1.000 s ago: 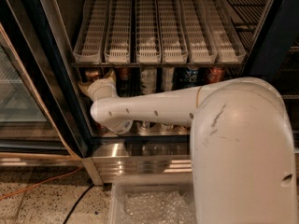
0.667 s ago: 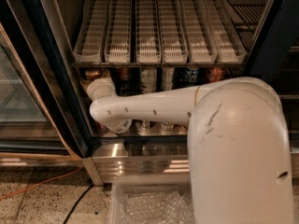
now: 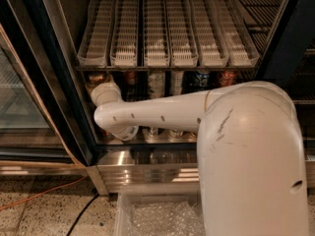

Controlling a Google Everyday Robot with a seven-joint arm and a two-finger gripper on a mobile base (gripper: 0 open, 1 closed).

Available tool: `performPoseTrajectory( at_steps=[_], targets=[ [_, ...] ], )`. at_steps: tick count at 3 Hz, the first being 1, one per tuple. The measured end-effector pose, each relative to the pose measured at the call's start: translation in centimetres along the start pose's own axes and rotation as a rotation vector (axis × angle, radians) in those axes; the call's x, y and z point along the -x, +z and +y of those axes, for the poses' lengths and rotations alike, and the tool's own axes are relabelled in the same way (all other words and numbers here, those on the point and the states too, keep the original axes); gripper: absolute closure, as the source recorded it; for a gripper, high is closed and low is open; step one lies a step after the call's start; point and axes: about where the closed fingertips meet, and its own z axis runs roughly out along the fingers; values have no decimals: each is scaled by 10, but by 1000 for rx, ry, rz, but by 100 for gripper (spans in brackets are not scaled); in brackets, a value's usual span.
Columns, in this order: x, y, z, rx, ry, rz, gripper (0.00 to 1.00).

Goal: Pick orange can from middle shelf of fridge

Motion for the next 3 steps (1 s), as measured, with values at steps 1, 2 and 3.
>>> performPoseTrajectory(
  at_steps=[1, 2, 3],
  targets=[
    [0, 0, 0, 0, 0, 0, 100],
    [0, 0, 0, 0, 0, 0, 100],
    [6, -4, 1, 19, 4, -9, 100]
  ],
)
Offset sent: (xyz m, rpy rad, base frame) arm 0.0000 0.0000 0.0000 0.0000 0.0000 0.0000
